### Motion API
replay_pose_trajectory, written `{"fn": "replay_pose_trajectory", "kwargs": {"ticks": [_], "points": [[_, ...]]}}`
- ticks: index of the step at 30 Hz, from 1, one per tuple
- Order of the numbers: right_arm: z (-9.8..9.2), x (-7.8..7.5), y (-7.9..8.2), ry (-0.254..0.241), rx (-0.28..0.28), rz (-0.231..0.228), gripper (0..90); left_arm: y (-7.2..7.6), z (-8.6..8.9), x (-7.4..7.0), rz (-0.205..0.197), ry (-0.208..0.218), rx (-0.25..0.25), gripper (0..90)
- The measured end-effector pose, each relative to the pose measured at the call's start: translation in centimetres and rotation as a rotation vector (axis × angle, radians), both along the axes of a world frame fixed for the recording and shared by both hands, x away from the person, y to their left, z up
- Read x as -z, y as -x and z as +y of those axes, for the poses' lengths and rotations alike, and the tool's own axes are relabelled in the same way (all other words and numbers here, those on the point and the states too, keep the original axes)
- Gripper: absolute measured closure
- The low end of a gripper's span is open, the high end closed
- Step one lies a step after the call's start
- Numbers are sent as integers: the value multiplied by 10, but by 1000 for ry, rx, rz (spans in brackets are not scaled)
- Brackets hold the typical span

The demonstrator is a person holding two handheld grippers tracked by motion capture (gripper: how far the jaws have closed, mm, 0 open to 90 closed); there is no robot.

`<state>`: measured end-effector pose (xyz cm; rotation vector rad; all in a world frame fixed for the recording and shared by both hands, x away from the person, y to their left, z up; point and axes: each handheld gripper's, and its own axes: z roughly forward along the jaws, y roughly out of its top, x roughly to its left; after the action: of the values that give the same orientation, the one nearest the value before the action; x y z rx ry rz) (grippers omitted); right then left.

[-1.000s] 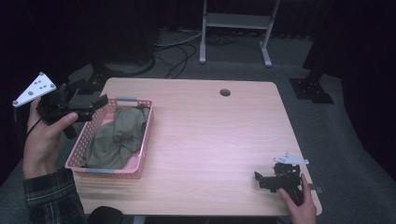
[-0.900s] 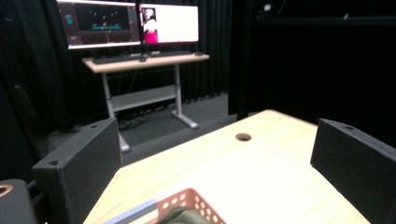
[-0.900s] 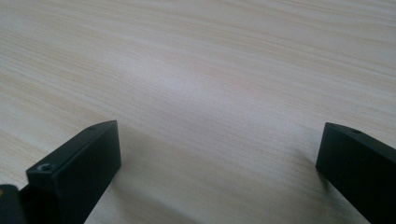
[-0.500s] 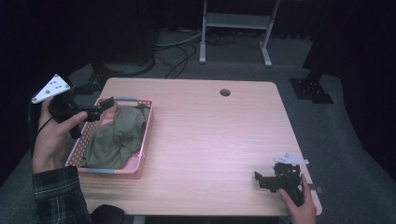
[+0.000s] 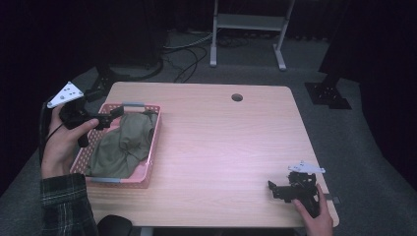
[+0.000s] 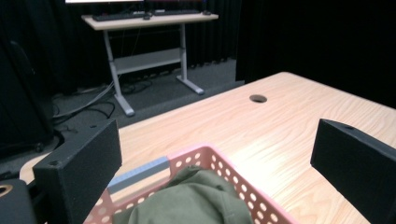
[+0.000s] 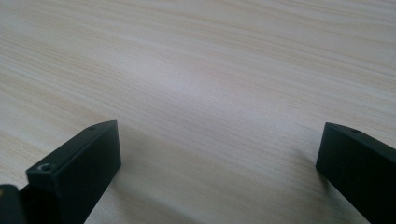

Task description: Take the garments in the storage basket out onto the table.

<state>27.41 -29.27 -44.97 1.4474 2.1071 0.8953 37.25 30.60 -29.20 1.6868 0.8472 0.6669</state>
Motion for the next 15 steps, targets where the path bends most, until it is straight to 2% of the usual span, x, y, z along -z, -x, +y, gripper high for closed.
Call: {"fn": "replay_pose_trajectory", "kwargs": {"ticks": [15], "points": [[0,0,0,0,0,0,0,-12,-5,17,72,-27,4,14]]}}
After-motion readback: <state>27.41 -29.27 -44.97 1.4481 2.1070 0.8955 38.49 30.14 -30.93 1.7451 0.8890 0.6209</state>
